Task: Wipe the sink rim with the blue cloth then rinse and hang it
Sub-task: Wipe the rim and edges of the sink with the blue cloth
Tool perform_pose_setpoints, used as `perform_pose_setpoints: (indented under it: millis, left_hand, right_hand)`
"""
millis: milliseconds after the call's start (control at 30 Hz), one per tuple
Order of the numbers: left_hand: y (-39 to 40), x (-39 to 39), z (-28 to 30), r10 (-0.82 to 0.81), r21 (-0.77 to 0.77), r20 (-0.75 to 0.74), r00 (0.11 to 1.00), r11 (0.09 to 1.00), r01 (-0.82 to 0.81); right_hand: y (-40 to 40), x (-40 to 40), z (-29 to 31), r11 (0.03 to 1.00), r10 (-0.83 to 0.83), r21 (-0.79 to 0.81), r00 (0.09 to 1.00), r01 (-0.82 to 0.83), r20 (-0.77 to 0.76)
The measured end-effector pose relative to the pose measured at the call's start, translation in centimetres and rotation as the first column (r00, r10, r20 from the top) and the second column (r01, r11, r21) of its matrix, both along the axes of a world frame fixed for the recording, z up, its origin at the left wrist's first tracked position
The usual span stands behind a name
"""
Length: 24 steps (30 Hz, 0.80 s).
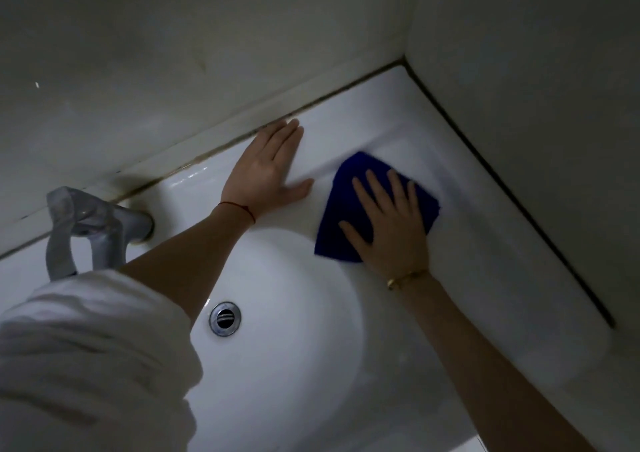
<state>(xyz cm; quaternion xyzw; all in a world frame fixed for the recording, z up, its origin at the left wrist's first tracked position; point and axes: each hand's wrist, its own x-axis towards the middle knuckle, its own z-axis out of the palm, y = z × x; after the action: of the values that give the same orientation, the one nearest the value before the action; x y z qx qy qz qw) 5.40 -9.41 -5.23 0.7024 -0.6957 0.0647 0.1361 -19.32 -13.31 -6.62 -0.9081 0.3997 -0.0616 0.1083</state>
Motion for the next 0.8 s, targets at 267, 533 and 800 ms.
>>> perform_pose_setpoints:
  millis: [267, 533, 800]
  left_hand:
    - [0.1, 0.1, 0.0, 0.003, -0.002, -0.018, 1.0, 1.0, -0.003]
    - [0.0, 0.0, 0.1, 0.007, 0.003, -0.012, 1.0, 1.0, -0.007]
    - [0.1, 0.0, 0.3, 0.007, 0.012, -0.028, 1.0, 1.0, -0.006]
  right_hand:
    - [-1.4, -4.5, -0.6, 0.998, 0.057, -0.022, 0.998, -0.056, 0.033]
    - [1.3, -0.4, -0.2, 0.991, 0.131, 0.019, 0.991, -0.132, 0.04]
    - [-3.3, -2.7, -0.1, 1.0, 0.023, -0.011, 0.997, -0.022, 0.072]
